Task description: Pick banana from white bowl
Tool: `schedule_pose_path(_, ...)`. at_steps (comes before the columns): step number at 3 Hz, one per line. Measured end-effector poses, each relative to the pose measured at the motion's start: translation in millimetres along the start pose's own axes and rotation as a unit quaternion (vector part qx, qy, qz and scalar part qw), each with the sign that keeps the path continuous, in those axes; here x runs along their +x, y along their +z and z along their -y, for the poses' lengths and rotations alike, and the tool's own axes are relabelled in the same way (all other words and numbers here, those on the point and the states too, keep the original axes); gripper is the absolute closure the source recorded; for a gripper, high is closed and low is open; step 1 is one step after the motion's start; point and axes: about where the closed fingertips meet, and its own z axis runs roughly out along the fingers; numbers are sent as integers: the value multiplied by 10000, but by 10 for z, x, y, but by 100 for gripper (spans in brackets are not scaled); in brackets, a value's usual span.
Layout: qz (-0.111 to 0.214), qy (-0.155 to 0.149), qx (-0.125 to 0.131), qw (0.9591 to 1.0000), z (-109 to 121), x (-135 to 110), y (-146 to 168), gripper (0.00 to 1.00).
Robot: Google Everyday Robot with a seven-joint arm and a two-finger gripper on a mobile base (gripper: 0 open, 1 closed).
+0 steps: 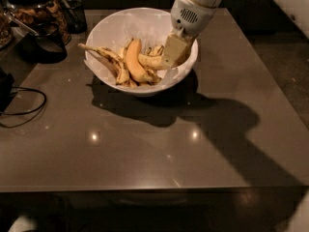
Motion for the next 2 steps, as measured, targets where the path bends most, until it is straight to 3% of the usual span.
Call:
schedule_pose_path(1,536,-334,189,9978,-275,-41,-347,100)
schedule_pose_path(2,950,-492,195,9941,-561,97,-585,100)
